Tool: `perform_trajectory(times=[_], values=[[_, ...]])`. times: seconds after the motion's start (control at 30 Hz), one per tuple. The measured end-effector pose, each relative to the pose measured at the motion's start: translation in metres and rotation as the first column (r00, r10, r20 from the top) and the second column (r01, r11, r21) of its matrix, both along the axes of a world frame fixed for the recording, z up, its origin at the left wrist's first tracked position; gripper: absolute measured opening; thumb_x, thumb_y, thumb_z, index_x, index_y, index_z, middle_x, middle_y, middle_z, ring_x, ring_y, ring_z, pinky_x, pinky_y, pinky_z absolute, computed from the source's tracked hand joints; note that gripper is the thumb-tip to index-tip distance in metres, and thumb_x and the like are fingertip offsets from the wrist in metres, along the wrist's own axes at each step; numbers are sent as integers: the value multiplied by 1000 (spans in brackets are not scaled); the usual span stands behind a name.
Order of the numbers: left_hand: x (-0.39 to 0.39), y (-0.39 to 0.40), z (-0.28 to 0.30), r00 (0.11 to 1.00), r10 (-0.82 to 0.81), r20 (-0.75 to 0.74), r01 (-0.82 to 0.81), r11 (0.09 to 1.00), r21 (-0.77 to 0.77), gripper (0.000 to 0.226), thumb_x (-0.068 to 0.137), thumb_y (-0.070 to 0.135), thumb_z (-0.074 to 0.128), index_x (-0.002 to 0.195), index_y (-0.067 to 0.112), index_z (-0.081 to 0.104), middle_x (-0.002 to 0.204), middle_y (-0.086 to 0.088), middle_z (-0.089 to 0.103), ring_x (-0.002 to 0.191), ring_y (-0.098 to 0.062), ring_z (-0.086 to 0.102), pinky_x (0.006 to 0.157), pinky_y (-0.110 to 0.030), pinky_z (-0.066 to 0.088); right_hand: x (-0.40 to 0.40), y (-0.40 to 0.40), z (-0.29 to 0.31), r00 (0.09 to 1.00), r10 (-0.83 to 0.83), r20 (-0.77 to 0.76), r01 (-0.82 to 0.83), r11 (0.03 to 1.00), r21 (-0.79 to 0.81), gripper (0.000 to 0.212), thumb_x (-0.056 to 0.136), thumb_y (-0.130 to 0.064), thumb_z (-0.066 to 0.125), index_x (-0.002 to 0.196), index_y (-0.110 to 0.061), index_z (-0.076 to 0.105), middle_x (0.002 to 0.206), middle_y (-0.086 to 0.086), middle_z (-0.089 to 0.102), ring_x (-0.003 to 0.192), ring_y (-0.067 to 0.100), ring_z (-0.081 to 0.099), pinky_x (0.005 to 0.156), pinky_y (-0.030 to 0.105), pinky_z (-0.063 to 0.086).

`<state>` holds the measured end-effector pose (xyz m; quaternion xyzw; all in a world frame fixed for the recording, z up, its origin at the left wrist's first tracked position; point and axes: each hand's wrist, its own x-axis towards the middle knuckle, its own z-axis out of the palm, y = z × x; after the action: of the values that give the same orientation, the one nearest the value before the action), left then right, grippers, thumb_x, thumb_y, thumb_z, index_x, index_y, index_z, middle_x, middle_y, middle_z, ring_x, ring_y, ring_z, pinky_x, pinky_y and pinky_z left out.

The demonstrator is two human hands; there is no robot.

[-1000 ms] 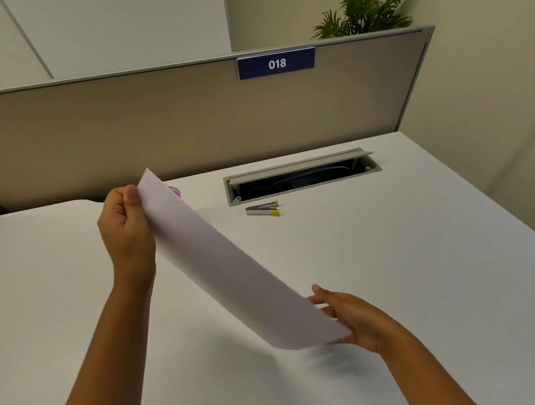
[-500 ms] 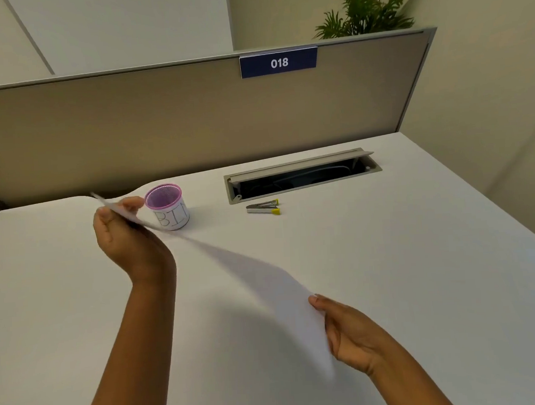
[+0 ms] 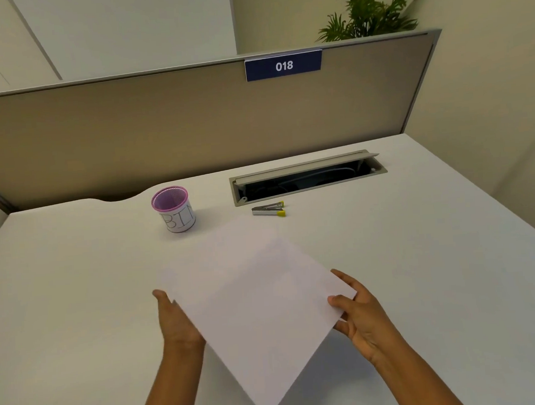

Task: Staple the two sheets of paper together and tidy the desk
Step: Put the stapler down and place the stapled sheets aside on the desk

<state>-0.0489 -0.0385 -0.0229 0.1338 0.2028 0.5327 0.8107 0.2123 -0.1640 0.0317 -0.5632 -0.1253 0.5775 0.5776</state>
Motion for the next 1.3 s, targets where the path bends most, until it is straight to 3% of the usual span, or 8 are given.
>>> perform_trajectory(times=[0.23, 0.4, 0.6, 0.8, 0.97, 1.1, 1.23, 1.3], values=[[21, -32, -12, 875, 19, -484, -109, 982, -157, 47, 91, 22, 47, 136, 12, 39, 107, -9, 66, 91, -27, 64, 59, -37, 59, 2, -5, -12, 966, 78, 245, -61, 995, -76, 41, 87, 6, 49, 108, -29, 56, 106, 3, 62, 95, 24, 62, 64, 33, 57], [20, -33, -9, 812, 43, -583, -85, 995, -45, 44, 93, 7, 41, 136, 14, 36, 120, -10, 56, 101, -27, 57, 70, -39, 56, -4, -9, -21, 943, 86, 320, -56, 993, -104, 42, 87, 7, 47, 113, -25, 56, 117, 6, 58, 102, 27, 59, 66, 34, 57], [7, -25, -10, 808, 105, -579, -105, 994, 35, 42, 94, 9, 38, 136, 16, 37, 133, -10, 50, 106, -23, 59, 76, -37, 55, -8, -26, -28, 997, 68, -19, -70, 992, -104, 75, 89, 2, 52, 146, -22, 10, 126, 6, 53, 93, 21, 63, 71, 33, 57], [22, -20, -1, 820, 62, -569, -31, 997, 64, 34, 95, 7, 36, 122, 24, 48, 105, 6, 65, 81, -7, 69, 64, -28, 59, -32, -41, -27, 981, 166, 98, -141, 965, -222, 39, 89, 0, 48, 125, -15, 48, 113, 8, 65, 87, 22, 67, 70, 32, 58], [34, -20, 13, 777, -92, -623, 111, 994, -9, 33, 92, 13, 46, 124, 19, 48, 114, -2, 61, 100, -24, 60, 74, -38, 58, -33, -47, -22, 967, 42, 250, 7, 981, -194, 32, 91, 4, 44, 114, -16, 53, 98, 5, 67, 80, 20, 67, 63, 25, 58], [45, -37, 15, 624, -90, -776, 195, 980, 43, 35, 93, 24, 47, 125, 8, 47, 125, -11, 55, 110, -30, 54, 91, -44, 45, -15, -60, -21, 975, -79, 207, 111, 983, -145, 30, 90, 8, 43, 104, -15, 57, 95, 9, 67, 81, 23, 63, 58, 22, 57], [58, -75, -1, 86, 353, -932, 271, 892, 363, 34, 91, 23, 51, 124, 12, 51, 139, -9, 45, 130, -27, 38, 105, -42, 32, 23, -69, -20, 972, -214, 96, 223, 970, -93, 27, 90, 7, 44, 98, -12, 62, 90, 9, 68, 81, 23, 62, 56, 21, 56], [62, -93, -16, 4, 501, -865, 451, 771, 449, 42, 90, 37, 46, 122, 11, 53, 140, -10, 44, 135, -27, 31, 105, -45, 30, 47, -70, -20, 959, -277, 58, 281, 957, -71, 25, 91, 7, 42, 101, -7, 61, 92, 9, 67, 83, 23, 62, 57, 21, 57]])
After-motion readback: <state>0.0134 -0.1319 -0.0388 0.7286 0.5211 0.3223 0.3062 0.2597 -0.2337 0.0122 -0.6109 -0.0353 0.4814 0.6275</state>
